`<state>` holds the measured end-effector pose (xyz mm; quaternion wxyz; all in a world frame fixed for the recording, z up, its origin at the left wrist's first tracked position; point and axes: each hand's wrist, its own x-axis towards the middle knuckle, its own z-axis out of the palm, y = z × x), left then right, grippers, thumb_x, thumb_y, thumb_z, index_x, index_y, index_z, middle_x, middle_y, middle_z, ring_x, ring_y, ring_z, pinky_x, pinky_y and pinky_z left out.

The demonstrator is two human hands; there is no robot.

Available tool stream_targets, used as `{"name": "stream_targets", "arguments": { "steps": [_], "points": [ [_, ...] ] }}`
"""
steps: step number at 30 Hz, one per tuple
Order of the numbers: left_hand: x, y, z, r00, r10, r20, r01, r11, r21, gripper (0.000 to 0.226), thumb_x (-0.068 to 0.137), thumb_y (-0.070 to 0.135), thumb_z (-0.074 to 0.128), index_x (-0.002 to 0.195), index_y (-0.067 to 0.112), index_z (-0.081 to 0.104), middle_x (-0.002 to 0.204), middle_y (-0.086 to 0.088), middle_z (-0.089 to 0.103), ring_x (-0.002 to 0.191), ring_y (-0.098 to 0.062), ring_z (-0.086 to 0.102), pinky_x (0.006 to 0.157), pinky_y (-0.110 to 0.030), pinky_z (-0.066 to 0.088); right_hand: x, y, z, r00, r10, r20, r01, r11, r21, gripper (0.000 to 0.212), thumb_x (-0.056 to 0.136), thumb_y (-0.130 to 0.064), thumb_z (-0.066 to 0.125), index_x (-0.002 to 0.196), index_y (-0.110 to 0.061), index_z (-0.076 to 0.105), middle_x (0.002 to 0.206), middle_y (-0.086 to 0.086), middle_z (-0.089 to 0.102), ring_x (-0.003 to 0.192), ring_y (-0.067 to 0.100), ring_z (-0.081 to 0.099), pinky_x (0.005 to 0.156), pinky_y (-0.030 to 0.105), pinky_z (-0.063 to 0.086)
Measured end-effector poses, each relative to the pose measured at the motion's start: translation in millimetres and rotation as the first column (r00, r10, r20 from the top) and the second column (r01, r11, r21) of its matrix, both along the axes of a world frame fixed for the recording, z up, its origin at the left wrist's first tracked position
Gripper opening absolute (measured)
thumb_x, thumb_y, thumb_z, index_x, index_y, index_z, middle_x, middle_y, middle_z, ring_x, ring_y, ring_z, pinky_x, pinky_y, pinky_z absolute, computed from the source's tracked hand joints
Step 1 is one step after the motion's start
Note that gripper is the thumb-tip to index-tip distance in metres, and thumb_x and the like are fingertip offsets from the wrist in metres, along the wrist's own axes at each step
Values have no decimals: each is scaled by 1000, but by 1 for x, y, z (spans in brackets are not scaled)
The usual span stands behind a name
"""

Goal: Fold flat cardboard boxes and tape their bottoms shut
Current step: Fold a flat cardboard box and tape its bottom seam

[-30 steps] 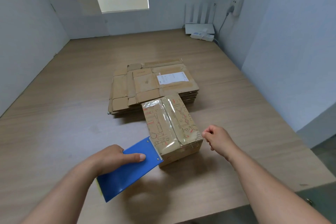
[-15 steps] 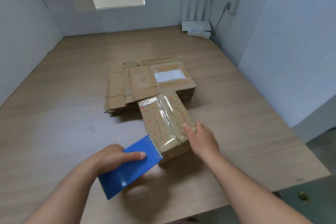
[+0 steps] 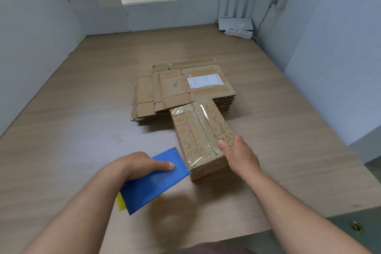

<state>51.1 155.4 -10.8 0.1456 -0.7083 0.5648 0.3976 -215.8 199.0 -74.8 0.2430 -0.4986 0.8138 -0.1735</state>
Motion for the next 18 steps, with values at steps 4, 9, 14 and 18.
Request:
{"name": "stream_targets", "arguments": {
  "steps": [4, 9, 14, 18],
  "points": [
    [1, 6, -7, 825, -260, 502, 356, 929, -104, 52, 75, 64, 58, 104, 21, 64, 102, 5, 63, 94, -16, 61, 72, -26, 40, -2, -1, 2, 1000, -5, 8, 5, 1000, 18, 53, 91, -62, 38, 112, -14, 44, 122, 8, 59, 113, 31, 53, 94, 45, 42],
    [29, 10, -22, 891, -93, 445, 231, 936, -265, 40, 82, 63, 44, 88, 25, 53, 75, 7, 56, 69, -10, 55, 59, -26, 40, 0, -1, 0, 1000, -7, -18, 7, 999, 32, 54, 92, -62, 37, 113, -13, 43, 122, 9, 59, 113, 31, 53, 94, 44, 42],
    [14, 16, -49, 923, -32, 385, 217, 866, -450, 39, 89, 48, 42, 108, 14, 48, 89, 1, 61, 77, -18, 58, 61, -28, 42, 9, -2, 2, 996, -39, -86, 43, 998, 46, 55, 93, -61, 34, 114, -12, 43, 122, 11, 60, 114, 32, 53, 92, 43, 37],
    [9, 25, -71, 959, 10, 283, 110, 909, -402, 44, 96, 49, 39, 114, 10, 48, 107, -7, 65, 91, -25, 62, 68, -30, 42, 22, 4, 1, 987, -15, -160, 23, 999, 48, 58, 93, -63, 27, 113, -11, 43, 119, 12, 61, 112, 32, 54, 91, 42, 35]
  ]
}}
